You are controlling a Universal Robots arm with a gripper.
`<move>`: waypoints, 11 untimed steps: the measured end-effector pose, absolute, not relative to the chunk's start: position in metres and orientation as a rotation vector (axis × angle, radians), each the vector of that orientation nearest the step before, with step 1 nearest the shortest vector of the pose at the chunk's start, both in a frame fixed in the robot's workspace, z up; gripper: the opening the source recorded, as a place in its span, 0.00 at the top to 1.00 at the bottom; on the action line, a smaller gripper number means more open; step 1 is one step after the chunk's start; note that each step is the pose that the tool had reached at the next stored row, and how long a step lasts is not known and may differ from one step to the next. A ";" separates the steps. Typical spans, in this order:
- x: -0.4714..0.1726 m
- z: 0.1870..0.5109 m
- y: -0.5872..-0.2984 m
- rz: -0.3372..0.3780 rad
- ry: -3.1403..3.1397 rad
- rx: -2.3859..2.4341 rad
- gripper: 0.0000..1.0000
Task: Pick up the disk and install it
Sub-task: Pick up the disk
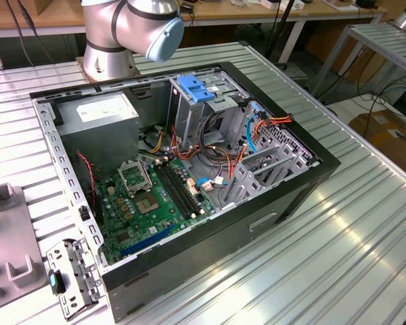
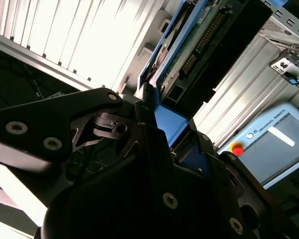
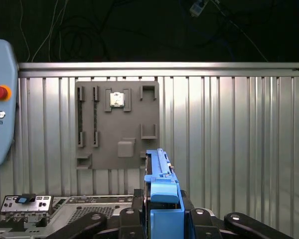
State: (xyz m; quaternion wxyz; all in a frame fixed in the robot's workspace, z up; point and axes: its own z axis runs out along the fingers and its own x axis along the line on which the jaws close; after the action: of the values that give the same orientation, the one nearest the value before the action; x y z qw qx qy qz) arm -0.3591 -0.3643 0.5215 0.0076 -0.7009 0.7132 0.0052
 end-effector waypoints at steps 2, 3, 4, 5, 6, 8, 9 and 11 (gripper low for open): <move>-0.356 0.521 -0.364 0.016 2.230 -2.191 0.63; -0.355 0.521 -0.364 0.016 2.230 -2.191 0.63; -0.354 0.521 -0.364 0.016 2.230 -2.192 0.63; -0.353 0.521 -0.364 0.016 2.230 -2.192 0.63; -0.352 0.521 -0.364 0.016 2.230 -2.192 0.63; -0.350 0.521 -0.364 0.016 2.230 -2.192 0.63; -0.349 0.521 -0.364 0.016 2.230 -2.192 0.63; -0.347 0.521 -0.364 0.016 2.230 -2.192 0.63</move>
State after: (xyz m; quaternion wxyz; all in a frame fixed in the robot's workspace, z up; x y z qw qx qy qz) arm -0.3471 -0.3643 0.5215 0.0076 -0.7009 0.7132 0.0052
